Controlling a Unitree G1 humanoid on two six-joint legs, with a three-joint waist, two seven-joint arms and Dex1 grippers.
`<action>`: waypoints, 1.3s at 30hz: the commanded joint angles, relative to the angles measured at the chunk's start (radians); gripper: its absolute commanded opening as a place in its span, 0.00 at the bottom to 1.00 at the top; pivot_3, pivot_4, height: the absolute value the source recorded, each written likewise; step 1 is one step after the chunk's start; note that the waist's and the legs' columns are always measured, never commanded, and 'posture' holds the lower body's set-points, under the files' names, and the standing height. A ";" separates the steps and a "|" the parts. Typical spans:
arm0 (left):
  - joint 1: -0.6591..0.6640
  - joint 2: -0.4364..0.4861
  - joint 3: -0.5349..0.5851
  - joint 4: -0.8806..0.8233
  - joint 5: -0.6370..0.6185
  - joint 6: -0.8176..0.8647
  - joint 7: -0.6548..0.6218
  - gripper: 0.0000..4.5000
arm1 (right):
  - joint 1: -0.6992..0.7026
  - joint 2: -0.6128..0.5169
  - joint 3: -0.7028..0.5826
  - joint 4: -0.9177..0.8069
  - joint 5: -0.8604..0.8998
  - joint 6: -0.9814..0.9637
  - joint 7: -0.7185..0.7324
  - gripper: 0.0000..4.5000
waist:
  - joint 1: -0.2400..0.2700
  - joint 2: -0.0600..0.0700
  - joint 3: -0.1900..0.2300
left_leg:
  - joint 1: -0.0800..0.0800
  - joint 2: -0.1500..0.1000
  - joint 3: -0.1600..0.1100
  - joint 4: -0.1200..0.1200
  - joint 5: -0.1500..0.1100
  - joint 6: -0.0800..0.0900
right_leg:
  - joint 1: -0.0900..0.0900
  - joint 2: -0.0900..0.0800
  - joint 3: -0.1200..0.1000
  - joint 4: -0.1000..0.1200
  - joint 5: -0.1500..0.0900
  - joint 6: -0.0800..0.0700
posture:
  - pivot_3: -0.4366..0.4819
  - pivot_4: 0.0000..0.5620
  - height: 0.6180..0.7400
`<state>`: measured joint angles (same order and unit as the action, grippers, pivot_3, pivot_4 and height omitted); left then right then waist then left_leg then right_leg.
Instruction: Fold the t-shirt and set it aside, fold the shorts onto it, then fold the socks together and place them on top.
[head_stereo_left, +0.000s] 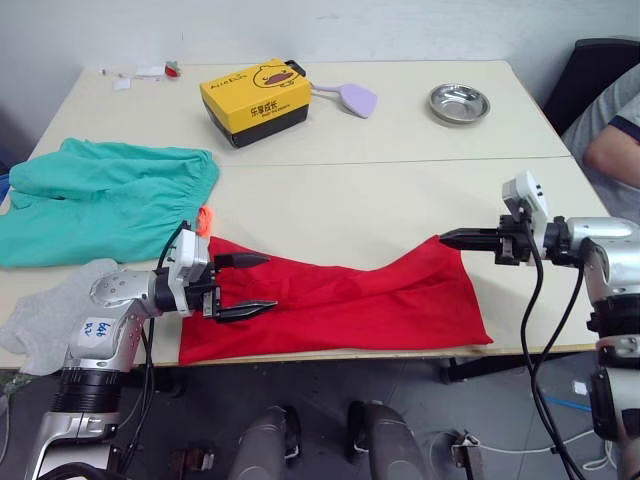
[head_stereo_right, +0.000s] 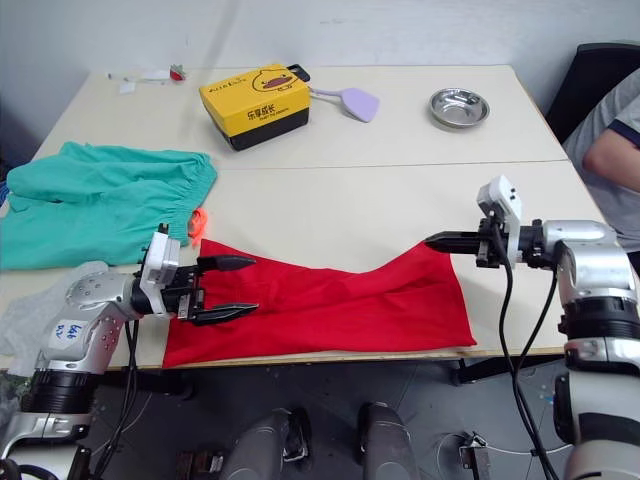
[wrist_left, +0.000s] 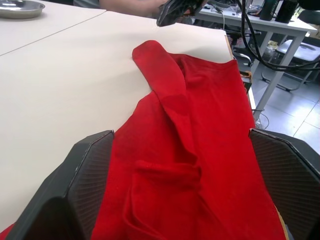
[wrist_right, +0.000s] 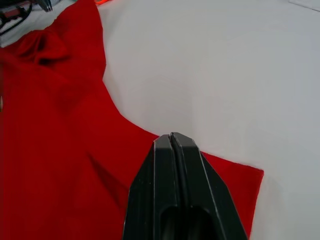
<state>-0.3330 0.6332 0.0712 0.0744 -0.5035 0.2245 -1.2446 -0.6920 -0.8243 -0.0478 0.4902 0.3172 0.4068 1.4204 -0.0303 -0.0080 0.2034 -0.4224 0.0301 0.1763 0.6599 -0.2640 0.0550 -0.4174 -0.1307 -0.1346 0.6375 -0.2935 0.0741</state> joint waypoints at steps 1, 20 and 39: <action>-0.006 -0.008 0.002 0.000 0.001 -0.021 -0.006 1.00 | -0.046 -0.010 -0.035 0.013 0.006 0.076 -0.080 0.01 | -0.003 0.000 0.000 | 0.000 0.000 0.000 0.000 0.000 -0.001 | 0.000 0.000 0.000 0.000 0.000 0.000 | 0.48 0.27 1.00; -0.005 -0.033 -0.006 -0.029 -0.001 -0.052 -0.021 1.00 | -0.322 0.077 0.221 0.292 -0.215 0.227 -0.101 0.44 | -0.002 0.000 0.000 | 0.000 0.000 0.000 -0.001 0.000 -0.002 | -0.001 0.000 0.000 0.000 0.000 0.000 | 0.48 0.27 1.00; -0.007 -0.027 -0.002 -0.012 0.004 -0.075 -0.020 1.00 | -0.380 0.062 0.187 0.372 -0.260 0.093 -0.114 0.21 | -0.003 0.001 0.000 | -0.001 0.000 0.000 -0.001 0.000 -0.001 | -0.001 0.000 0.000 0.000 0.000 0.000 | 0.48 0.27 1.00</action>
<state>-0.3397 0.6010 0.0578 0.0822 -0.4990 0.1648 -1.2658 -1.0414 -0.7428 0.1533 0.8972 0.0656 0.4906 1.3254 -0.0330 -0.0074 0.2036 -0.4229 0.0300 0.1766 0.6588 -0.2636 0.0543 -0.4184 -0.1309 -0.1343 0.6373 -0.2936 0.0739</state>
